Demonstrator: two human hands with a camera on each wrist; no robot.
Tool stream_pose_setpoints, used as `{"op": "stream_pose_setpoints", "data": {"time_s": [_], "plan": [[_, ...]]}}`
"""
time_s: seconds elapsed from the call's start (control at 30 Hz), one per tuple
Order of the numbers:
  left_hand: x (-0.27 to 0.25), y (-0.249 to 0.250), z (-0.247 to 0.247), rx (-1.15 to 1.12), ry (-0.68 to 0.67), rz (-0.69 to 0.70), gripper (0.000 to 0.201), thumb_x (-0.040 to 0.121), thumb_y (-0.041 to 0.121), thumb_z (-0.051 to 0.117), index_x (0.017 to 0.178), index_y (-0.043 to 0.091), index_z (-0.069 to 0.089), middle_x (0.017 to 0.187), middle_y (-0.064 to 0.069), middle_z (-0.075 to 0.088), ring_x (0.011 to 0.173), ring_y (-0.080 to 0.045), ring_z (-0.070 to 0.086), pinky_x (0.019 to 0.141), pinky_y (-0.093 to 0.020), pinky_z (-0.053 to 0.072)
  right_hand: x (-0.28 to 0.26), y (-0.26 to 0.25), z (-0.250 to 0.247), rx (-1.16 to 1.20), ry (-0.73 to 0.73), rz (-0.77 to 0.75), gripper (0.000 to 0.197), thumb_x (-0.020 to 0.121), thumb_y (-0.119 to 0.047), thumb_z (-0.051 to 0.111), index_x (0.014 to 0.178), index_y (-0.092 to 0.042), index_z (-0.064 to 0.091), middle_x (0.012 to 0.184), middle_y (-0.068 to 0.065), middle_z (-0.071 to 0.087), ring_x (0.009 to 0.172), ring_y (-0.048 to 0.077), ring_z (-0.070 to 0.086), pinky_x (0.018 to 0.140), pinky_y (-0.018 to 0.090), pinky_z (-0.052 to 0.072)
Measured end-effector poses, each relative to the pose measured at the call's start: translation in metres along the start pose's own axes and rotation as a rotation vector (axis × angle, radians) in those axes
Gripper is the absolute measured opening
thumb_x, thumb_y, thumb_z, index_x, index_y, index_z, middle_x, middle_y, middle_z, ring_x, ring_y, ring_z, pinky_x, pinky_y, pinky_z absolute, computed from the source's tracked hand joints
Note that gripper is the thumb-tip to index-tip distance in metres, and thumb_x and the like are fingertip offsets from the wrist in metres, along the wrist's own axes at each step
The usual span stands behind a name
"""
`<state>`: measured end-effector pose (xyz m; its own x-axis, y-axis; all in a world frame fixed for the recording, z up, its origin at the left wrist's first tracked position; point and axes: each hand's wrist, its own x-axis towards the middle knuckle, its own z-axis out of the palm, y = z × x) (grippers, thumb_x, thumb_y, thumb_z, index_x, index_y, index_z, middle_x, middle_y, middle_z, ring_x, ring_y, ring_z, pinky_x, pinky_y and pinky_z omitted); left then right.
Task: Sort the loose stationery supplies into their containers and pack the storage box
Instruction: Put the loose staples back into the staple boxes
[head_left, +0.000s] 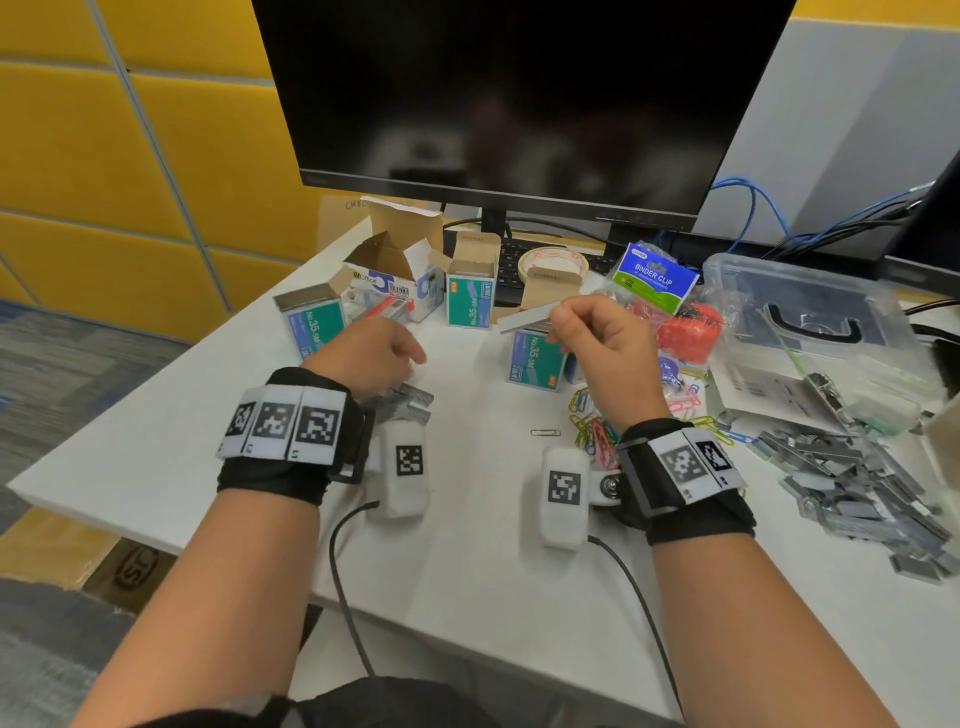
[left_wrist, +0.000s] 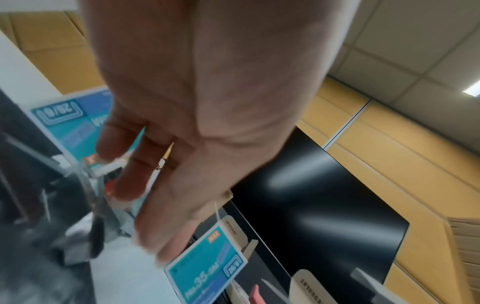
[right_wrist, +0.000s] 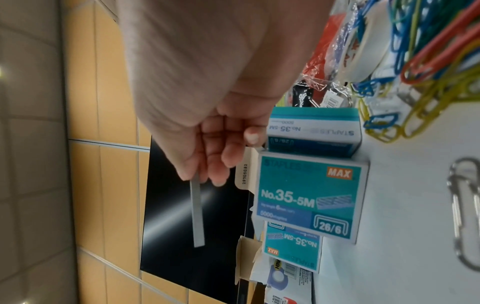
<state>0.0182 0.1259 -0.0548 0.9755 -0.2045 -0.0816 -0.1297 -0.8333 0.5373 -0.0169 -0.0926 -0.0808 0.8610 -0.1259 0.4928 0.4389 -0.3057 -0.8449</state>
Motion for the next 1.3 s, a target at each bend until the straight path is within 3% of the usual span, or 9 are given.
{"op": "stream_pose_setpoints", "data": {"time_s": [0.23, 0.37, 0.53, 0.73, 0.87, 1.03, 1.13, 1.2, 1.3], "plan": [[0.009, 0.005, 0.006, 0.208, -0.159, -0.071, 0.033, 0.082, 0.022, 0.071, 0.114, 0.020, 0.066, 0.098, 0.002, 0.053, 0.094, -0.016, 0.050, 0.085, -0.025, 0.041, -0.002, -0.001, -0.001, 0.010, 0.033, 0.002, 0.019, 0.093, -0.012, 0.055, 0.080, -0.025, 0.059, 0.072, -0.008, 0.059, 0.064, -0.008, 0.053, 0.060, 0.009, 0.044], [0.018, 0.007, 0.011, 0.138, -0.119, -0.104, 0.019, 0.078, 0.017, 0.074, 0.097, 0.014, 0.071, 0.098, -0.003, 0.066, 0.092, -0.018, 0.057, 0.080, -0.027, 0.045, -0.003, -0.002, -0.001, -0.001, 0.039, -0.015, 0.021, 0.093, -0.012, 0.056, 0.078, -0.027, 0.059, 0.071, -0.008, 0.058, 0.064, -0.006, 0.053, 0.060, 0.011, 0.044], [0.025, 0.011, 0.015, 0.200, -0.033, -0.089, 0.020, 0.081, 0.026, 0.072, 0.099, 0.016, 0.071, 0.105, -0.002, 0.063, 0.105, -0.021, 0.054, 0.093, -0.034, 0.049, -0.004, 0.001, -0.001, 0.008, 0.089, -0.001, 0.020, 0.093, -0.013, 0.055, 0.080, -0.028, 0.059, 0.077, -0.003, 0.061, 0.074, 0.009, 0.056, 0.063, 0.020, 0.047], [0.035, 0.022, 0.022, 0.310, 0.144, -0.002, 0.024, 0.091, 0.034, 0.057, 0.109, 0.020, 0.067, 0.122, -0.009, 0.052, 0.116, -0.027, 0.045, 0.098, -0.038, 0.042, -0.004, 0.005, -0.002, 0.032, 0.178, 0.036, 0.010, 0.094, -0.013, 0.053, 0.088, -0.017, 0.060, 0.081, -0.006, 0.062, 0.074, -0.003, 0.060, 0.061, 0.011, 0.047], [0.042, 0.021, 0.031, -0.021, 0.188, 0.041, 0.014, 0.093, 0.026, 0.056, 0.102, 0.016, 0.060, 0.115, -0.006, 0.061, 0.106, -0.023, 0.056, 0.092, -0.035, 0.046, -0.002, 0.006, -0.003, 0.034, 0.192, 0.042, 0.009, 0.094, -0.012, 0.053, 0.089, -0.016, 0.061, 0.079, -0.008, 0.062, 0.070, -0.006, 0.058, 0.060, 0.010, 0.046], [0.052, 0.022, 0.040, -0.336, 0.254, 0.116, 0.013, 0.089, 0.021, 0.062, 0.098, 0.013, 0.057, 0.072, 0.001, 0.057, 0.074, -0.014, 0.056, 0.078, -0.031, 0.047, -0.002, 0.007, -0.002, 0.058, 0.202, 0.064, 0.013, 0.094, -0.011, 0.053, 0.087, -0.019, 0.060, 0.079, -0.007, 0.062, 0.071, -0.005, 0.059, 0.061, 0.011, 0.046], [0.050, 0.025, 0.038, -0.653, 0.299, 0.196, 0.014, 0.090, 0.017, 0.061, 0.104, 0.015, 0.060, 0.075, 0.001, 0.062, 0.067, -0.009, 0.059, 0.067, -0.023, 0.048, -0.001, 0.008, -0.002, 0.072, 0.196, 0.078, 0.014, 0.094, -0.012, 0.053, 0.086, -0.020, 0.060, 0.080, -0.004, 0.063, 0.071, -0.005, 0.059, 0.060, 0.011, 0.045], [0.048, 0.025, 0.039, -0.750, 0.290, 0.233, 0.019, 0.093, 0.016, 0.056, 0.111, 0.017, 0.063, 0.083, 0.000, 0.065, 0.068, -0.007, 0.058, 0.060, -0.018, 0.047, -0.001, 0.007, -0.001, 0.086, 0.191, 0.087, 0.013, 0.094, -0.011, 0.053, 0.086, -0.018, 0.061, 0.079, -0.003, 0.063, 0.070, -0.005, 0.059, 0.059, 0.010, 0.045], [0.048, 0.026, 0.044, -0.898, 0.269, 0.246, 0.018, 0.094, 0.013, 0.053, 0.106, 0.017, 0.067, 0.089, -0.002, 0.066, 0.063, -0.003, 0.054, 0.053, -0.018, 0.044, -0.001, 0.006, 0.001, 0.093, 0.181, 0.089, 0.014, 0.093, -0.009, 0.054, 0.085, -0.017, 0.061, 0.079, -0.003, 0.063, 0.070, -0.006, 0.060, 0.058, 0.009, 0.045]]}}
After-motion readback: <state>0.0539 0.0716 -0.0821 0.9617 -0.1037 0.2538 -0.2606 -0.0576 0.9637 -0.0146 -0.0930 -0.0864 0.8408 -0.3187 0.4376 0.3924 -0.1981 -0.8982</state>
